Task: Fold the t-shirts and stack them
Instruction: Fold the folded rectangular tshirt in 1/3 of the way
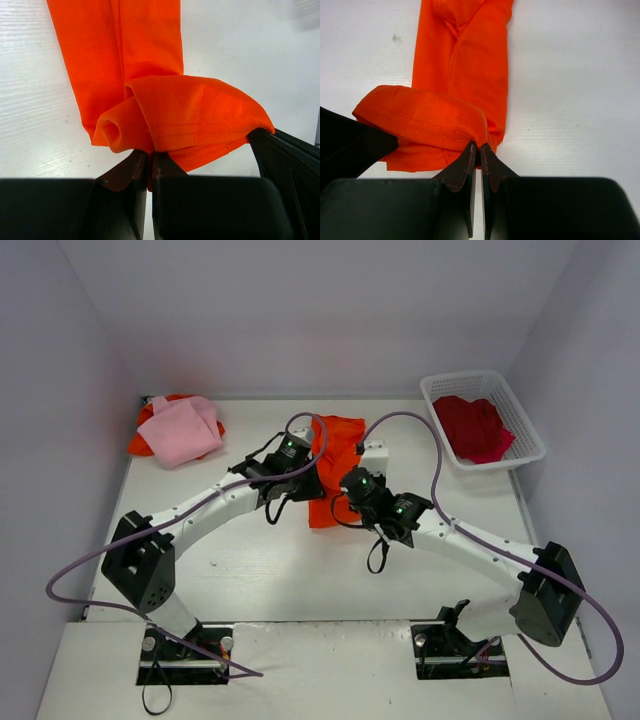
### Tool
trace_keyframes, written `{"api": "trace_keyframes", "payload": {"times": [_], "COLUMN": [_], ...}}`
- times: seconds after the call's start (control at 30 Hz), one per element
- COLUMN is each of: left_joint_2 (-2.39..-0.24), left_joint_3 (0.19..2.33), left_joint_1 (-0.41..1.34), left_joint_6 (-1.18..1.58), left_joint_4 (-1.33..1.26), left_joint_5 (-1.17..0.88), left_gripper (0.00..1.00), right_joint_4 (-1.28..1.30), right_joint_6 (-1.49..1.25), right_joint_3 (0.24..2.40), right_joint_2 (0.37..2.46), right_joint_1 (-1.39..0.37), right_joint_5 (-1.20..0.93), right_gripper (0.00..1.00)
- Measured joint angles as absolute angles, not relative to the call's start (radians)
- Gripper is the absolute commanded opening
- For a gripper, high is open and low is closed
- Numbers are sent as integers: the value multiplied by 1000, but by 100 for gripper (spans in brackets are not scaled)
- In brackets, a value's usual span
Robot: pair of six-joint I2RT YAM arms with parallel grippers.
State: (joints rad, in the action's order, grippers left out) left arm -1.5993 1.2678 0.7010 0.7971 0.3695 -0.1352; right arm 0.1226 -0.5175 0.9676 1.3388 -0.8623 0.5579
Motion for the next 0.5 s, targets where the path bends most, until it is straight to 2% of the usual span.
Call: {"api": "trace_keyframes", "payload": {"times": [0.5], "left_joint_2": [-1692], "left_joint_3": [1332], "left_joint_1": [678], "left_joint_6": [772], "left_joint_4": [369], "left_joint_5": [-157], "left_gripper": [0], "right_joint_4": [49], "right_joint_6": [-457], "right_joint_3": [965], "right_joint_2": [1410], "right_joint_1": [-786], "right_joint_5": [496], "right_gripper": [0]}}
